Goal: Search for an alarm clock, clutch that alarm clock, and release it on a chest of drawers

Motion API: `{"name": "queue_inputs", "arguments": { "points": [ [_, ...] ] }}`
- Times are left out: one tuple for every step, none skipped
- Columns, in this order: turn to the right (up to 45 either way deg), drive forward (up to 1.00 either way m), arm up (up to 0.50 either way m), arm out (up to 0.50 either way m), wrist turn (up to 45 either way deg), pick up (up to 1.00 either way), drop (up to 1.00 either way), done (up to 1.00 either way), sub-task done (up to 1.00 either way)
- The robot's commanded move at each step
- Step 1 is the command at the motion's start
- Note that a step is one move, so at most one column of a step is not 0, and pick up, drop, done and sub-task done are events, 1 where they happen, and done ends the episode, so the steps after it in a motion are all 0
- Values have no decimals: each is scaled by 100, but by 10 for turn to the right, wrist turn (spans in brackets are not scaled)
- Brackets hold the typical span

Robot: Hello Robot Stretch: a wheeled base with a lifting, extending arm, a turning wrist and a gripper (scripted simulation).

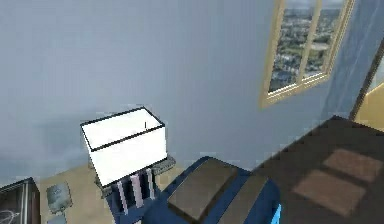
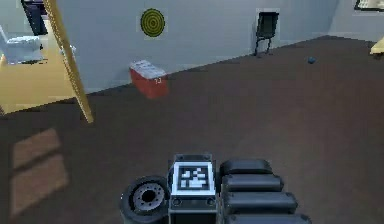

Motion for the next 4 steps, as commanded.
{"name": "queue_inputs", "arguments": {
  "points": [
    [-450, 0, 0, 0, 0, 0, 0, 0, 0],
    [-450, 0, 0, 0, 0, 0, 0, 0, 0],
    [-360, 0, 0, 0, 0, 0, 0, 0, 0],
    [0, 0, 0, 24, 0, 0, 0, 0, 0]
  ]
}}
